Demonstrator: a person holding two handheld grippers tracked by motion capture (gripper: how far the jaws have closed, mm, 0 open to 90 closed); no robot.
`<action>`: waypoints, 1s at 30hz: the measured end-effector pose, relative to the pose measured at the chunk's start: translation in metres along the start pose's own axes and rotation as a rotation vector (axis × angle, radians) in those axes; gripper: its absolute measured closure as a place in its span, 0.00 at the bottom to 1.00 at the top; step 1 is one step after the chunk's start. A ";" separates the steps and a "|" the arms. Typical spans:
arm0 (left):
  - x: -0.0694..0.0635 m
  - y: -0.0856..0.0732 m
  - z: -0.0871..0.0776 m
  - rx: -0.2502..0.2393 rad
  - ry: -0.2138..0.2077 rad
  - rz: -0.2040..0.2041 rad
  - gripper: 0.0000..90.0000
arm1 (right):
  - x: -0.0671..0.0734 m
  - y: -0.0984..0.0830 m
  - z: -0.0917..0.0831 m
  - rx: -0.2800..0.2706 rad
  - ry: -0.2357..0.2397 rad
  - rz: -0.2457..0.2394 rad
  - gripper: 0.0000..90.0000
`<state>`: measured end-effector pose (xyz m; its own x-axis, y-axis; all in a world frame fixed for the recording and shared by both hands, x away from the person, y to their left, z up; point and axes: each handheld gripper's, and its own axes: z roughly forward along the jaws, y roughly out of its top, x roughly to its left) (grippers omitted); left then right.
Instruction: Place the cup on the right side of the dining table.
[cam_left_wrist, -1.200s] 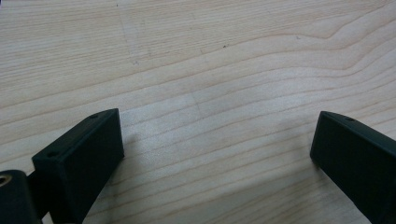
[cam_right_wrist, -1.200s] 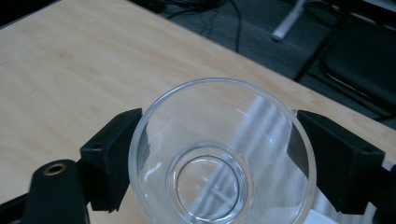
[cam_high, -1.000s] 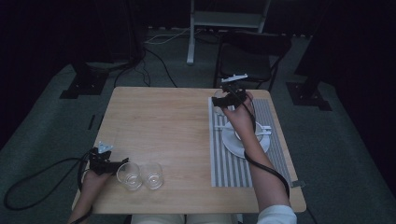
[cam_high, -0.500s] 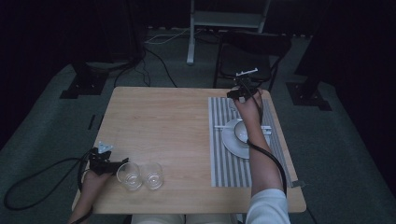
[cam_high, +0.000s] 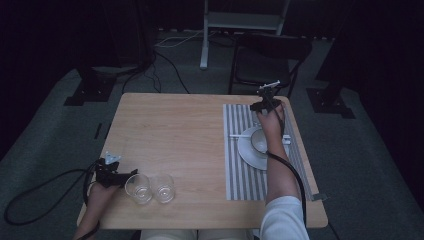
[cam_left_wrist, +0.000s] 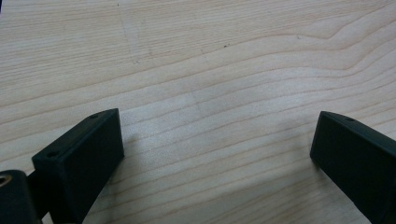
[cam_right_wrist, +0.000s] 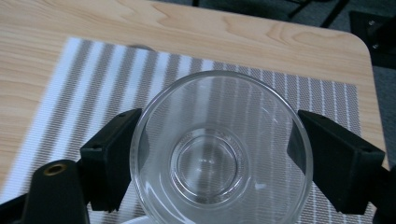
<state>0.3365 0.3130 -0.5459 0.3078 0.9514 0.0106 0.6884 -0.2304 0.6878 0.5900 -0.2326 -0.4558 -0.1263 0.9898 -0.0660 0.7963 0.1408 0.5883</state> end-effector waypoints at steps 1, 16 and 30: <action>0.000 0.000 0.000 0.000 0.001 0.000 0.03 | -0.002 0.000 0.002 0.007 -0.004 0.000 0.20; 0.000 0.000 0.000 -0.001 0.001 -0.001 0.03 | -0.015 -0.005 0.012 0.058 0.031 0.030 0.19; 0.000 0.000 0.000 0.000 0.002 -0.001 0.03 | -0.008 -0.007 -0.016 -0.016 0.028 -0.013 0.19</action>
<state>0.3366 0.3128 -0.5459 0.3061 0.9519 0.0112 0.6884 -0.2295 0.6880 0.5757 -0.2424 -0.4466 -0.1531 0.9869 -0.0514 0.7849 0.1530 0.6005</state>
